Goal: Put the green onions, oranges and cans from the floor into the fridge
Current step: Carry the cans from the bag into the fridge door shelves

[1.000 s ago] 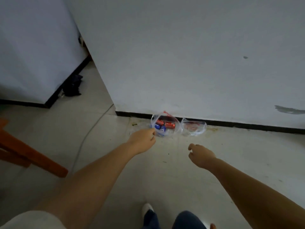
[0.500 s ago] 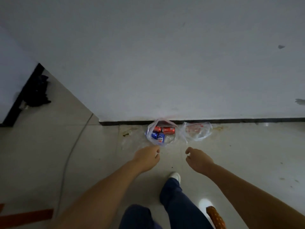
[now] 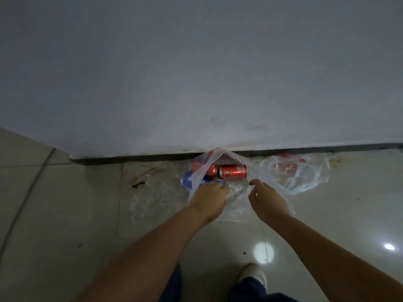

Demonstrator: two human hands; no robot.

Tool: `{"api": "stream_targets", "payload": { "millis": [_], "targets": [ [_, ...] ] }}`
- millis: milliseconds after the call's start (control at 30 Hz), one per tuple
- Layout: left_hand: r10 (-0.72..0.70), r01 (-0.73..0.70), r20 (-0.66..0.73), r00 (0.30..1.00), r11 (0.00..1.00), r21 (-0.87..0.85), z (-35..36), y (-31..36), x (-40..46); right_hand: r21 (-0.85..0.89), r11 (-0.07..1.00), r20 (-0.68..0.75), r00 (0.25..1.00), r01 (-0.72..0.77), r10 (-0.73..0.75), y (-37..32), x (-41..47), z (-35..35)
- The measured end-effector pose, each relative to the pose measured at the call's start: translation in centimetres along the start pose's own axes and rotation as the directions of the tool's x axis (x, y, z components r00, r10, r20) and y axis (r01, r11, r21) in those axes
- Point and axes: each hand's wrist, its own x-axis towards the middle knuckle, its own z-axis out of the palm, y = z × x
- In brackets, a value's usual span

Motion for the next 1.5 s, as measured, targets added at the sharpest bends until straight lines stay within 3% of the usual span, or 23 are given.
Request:
{"api": "stream_targets", "payload": {
  "millis": [100, 200, 333, 400, 467, 533, 633, 733, 833, 900, 1000, 1067, 1133, 1200, 1267, 1333, 1500],
  "targets": [
    [0.027, -0.038, 0.095, 0.995, 0.993, 0.114, 5.5, -4.0, 5.8, 0.119, 0.984, 0.031, 0.991, -0.129, 0.126, 2.0, 6.8, 5.5],
    [0.083, -0.099, 0.081, 0.993, 0.97, 0.221, 9.9, -7.2, 11.0, 0.305, 0.898, 0.242, 0.937, -0.319, 0.251, 2.8, 13.1, 8.9],
    [0.129, -0.138, 0.05, 0.99, 0.904, 0.405, 11.3, -12.5, 17.4, 0.376, 0.834, 0.512, 0.841, -0.403, 0.176, 2.1, 19.9, 8.8],
    [0.092, -0.141, 0.137, 0.986, 0.9, 0.413, 10.8, -14.2, 19.0, 0.473, 0.755, 0.554, 0.819, -0.455, 0.146, 2.0, 21.9, 9.9],
    [0.051, -0.123, 0.197, 0.979, 0.92, 0.371, 10.2, -14.9, 20.0, 0.529, 0.673, 0.522, 0.823, -0.518, 0.223, 1.9, 22.7, 12.2],
    [0.044, -0.115, 0.209, 0.977, 0.933, 0.342, 10.2, -14.9, 20.3, 0.62, 0.541, 0.459, 0.822, -0.567, 0.336, 1.9, 22.8, 14.7],
    [0.037, -0.113, 0.201, 0.979, 0.918, 0.38, 11.5, -14.3, 20.9, 0.792, 0.235, 0.421, 0.783, -0.563, 0.457, 1.6, 23.3, 16.3],
    [0.017, -0.109, 0.248, 0.969, 0.926, 0.363, 12.3, -14.5, 22.3, 0.842, 0.018, 0.466, 0.744, -0.539, 0.478, 1.7, 24.8, 16.8],
    [-0.01, -0.083, 0.266, 0.964, 0.938, 0.336, 12.6, -14.8, 22.9, 0.851, -0.131, 0.512, 0.746, -0.509, 0.425, 1.9, 26.2, 17.2],
    [-0.013, -0.043, 0.252, 0.968, 0.976, 0.216, 12.9, -14.9, 22.7, 0.853, -0.209, 0.521, 0.763, -0.478, 0.381, 1.9, 26.4, 17.4],
    [0.001, 0.007, 0.174, 0.985, 0.999, -0.044, 12.3, -15.1, 21.9, 0.881, -0.108, 0.456, 0.768, -0.46, 0.449, 2.8, 27.0, 17.5],
    [-0.017, 0.03, 0.134, 0.991, 0.995, -0.095, 11.0, -14.8, 20.9, 0.877, -0.024, 0.453, 0.806, -0.481, 0.38, 3.6, 26.3, 17.5],
    [-0.064, 0.113, 0.203, 0.977, 0.964, -0.241, 9.5, -13.8, 19.1, 0.853, 0.08, 0.478, 0.834, -0.515, 0.275, 2.9, 22.9, 15.4],
    [-0.1, 0.234, 0.319, 0.942, 0.879, -0.416, 7.4, -11.9, 16.7, 0.839, 0.151, 0.476, 0.839, -0.523, 0.261, 2.6, 19.3, 12.8],
    [-0.134, 0.314, 0.386, 0.913, 0.833, -0.455, 5.6, -9.9, 14.4, 0.821, 0.178, 0.466, 0.817, -0.542, 0.34, 2.1, 15.9, 10.0],
    [-0.201, 0.34, 0.327, 0.924, 0.823, -0.455, 4.3, -8.1, 12.0, 0.819, 0.173, 0.44, 0.793, -0.546, 0.422, 1.3, 12.1, 7.9],
    [-0.406, 0.534, 0.35, 0.844, 0.686, -0.494, 0.2, -3.6, 3.9, 0.798, 0.245, 0.432, 0.806, -0.551, 0.405, -1.2, 2.4, 3.4]
  ]
}}
